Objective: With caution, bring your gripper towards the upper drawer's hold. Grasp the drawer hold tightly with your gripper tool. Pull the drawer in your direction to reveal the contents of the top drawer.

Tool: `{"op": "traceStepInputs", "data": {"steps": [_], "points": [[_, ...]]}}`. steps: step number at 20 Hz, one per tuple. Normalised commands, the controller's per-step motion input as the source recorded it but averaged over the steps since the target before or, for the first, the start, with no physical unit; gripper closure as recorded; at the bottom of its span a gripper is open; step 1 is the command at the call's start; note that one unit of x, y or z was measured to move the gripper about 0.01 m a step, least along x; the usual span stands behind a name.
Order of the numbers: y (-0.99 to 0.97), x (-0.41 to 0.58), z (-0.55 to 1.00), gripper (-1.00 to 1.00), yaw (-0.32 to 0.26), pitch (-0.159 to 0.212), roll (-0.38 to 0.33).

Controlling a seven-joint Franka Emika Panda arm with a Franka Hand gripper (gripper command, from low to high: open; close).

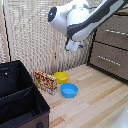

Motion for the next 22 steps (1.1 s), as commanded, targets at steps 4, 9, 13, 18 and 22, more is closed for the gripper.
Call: {"op": "traceStepInputs", "data": {"steps": [4, 9, 13, 18, 22], "points": [[-0.82, 0.000, 0.28, -1.00, -0.027, 0.000, -0.138], [-0.69, 0.000, 0.13, -1.00, -0.013, 0.000, -0.245], [-0.59, 0.000, 0.09, -1.00, 0.000, -0.002, -0.302], [-0.64, -0.022, 0.08, -1.00, 0.003, -0.017, -0.271], [-0.57, -0.057, 0.00, -1.00, 0.078, 0.000, -0.198]]}}
